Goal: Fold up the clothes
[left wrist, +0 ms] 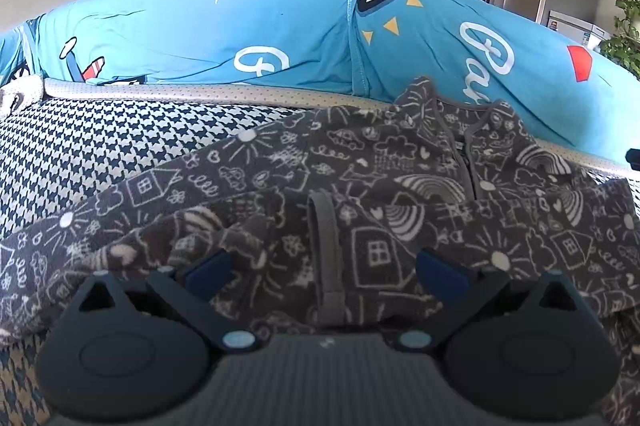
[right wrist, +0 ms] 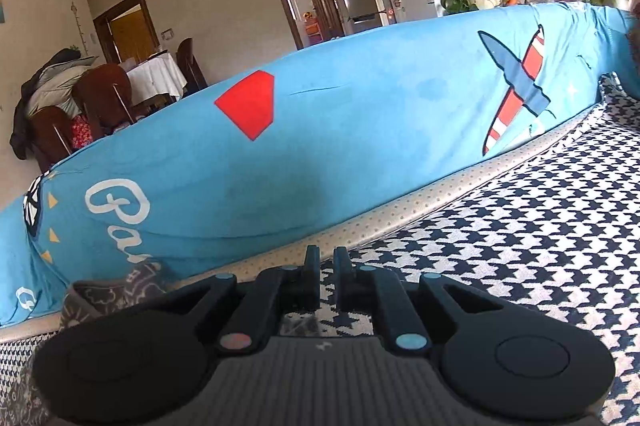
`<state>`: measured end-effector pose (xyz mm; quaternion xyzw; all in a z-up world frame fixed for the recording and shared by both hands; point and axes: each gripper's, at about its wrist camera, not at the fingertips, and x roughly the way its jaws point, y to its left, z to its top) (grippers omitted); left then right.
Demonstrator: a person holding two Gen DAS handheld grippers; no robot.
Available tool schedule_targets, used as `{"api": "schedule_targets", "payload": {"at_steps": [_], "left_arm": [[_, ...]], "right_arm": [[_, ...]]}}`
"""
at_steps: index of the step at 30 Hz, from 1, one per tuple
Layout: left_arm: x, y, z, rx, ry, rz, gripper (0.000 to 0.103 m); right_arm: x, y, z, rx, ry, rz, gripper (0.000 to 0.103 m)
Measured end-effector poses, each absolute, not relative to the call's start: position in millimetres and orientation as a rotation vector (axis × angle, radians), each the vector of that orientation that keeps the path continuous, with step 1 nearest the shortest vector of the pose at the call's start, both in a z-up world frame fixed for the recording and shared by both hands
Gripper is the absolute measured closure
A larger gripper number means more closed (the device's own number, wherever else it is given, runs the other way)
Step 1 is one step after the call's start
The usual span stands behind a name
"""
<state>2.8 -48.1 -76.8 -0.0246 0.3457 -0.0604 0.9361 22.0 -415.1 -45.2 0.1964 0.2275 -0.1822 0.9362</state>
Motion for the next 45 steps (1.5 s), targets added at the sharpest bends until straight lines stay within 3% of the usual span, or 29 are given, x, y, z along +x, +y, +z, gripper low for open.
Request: {"api": "schedule_targets", "payload": {"at_steps": [8, 13, 17, 23, 32, 40, 45], "left_arm": [[5.7, -42.9, -70.8, -0.077, 0.692, -0.109, 0.0], [12.1, -30.8, -70.6, -0.134, 0.71, -0.086, 0.0], [15.6, -25.9, -71.3, -0.158, 0.711, -0.083, 0.0], [18.8, -31.7, -79.3, -0.091, 0.727, -0.078, 0.0], [18.1, -49.2, -93.7, 0.123, 0.804, -0.003, 0.0], [19.3, -36.8, -95.2, 0.091, 0.83, 0.008, 0.0], [10.6, -19.6, -87.0, -0.024, 0.821, -0.021, 0.0]], "right_arm": [[-6.9, -402.4, -33.2, 0.405, 0.53, -0.326, 0.09], [-29.1, -370.4, -25.2, 0.407, 0.545, -0.255, 0.074], [-43.6, -343.1, -26.1, 0.41, 0.576, -0.201, 0.07], [-54.6, -311.6, -42.1, 0.444, 0.652, -0.125, 0.069], [-44.5, -274.8, -68.1, 0.261, 0.78, -0.121, 0.066], [-40.2, -251.0, -81.1, 0.098, 0.815, -0.087, 0.04], [-39.9, -241.6, -81.6, 0.031, 0.812, -0.09, 0.038]]}}
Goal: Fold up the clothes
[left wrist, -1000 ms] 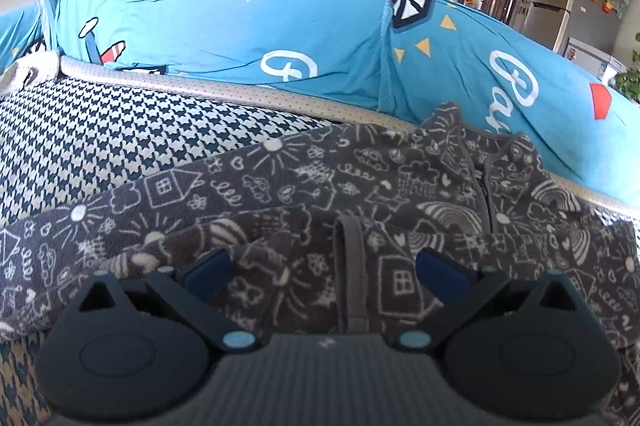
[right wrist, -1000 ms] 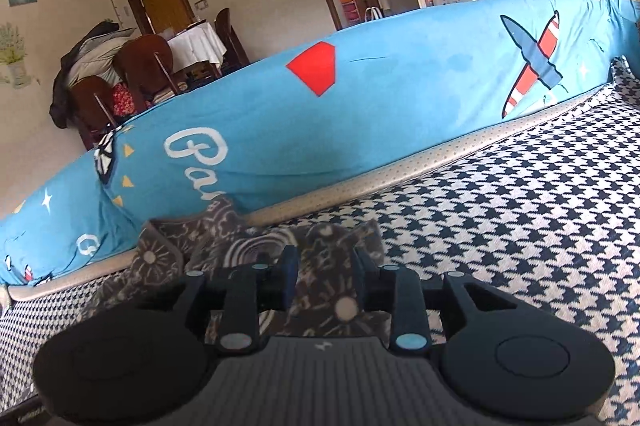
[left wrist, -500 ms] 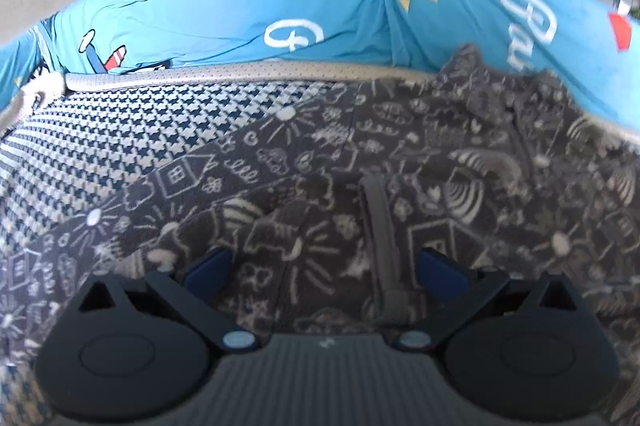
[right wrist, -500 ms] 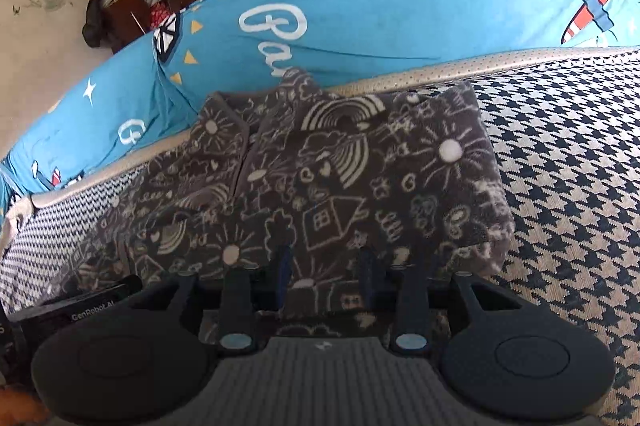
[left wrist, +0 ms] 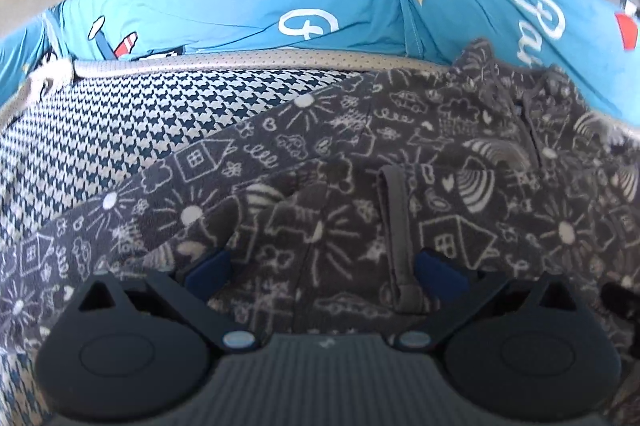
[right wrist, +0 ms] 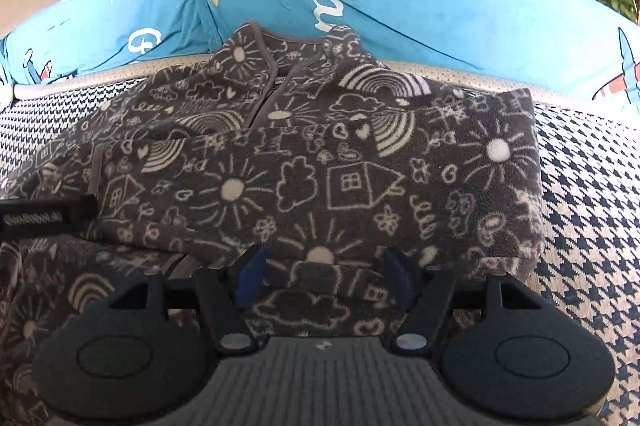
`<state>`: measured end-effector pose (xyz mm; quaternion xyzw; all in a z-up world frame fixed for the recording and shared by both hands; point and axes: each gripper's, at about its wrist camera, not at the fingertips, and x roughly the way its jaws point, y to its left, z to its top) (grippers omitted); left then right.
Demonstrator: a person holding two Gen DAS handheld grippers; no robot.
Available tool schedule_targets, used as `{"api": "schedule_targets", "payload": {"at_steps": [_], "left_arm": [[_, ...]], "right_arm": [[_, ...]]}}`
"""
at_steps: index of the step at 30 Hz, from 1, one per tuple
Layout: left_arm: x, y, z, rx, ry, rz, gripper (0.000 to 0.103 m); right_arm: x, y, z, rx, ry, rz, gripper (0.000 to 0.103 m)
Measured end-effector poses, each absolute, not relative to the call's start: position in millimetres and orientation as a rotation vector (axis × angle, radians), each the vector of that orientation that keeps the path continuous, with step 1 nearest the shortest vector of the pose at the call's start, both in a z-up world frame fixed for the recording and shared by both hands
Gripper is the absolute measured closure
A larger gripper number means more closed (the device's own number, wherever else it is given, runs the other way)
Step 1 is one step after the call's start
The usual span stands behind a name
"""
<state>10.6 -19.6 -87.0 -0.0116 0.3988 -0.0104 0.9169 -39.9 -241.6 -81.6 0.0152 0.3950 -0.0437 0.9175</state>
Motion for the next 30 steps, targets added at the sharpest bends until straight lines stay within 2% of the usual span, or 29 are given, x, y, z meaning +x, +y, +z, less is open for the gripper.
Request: {"api": "schedule_targets", "payload": {"at_steps": [9, 30], "left_arm": [[-4.3, 29.1, -72.6, -0.163, 0.837, 0.022, 0.0], [-47.0, 94.2, -68.1, -0.204, 0.788, 0.219, 0.0]], "right_arm": [[-48.6, -241.0, -71.1, 0.122, 0.797, -0.088, 0.037], [-102.7, -210.1, -74.0, 0.168, 0.815, -0.024, 0.032]]}}
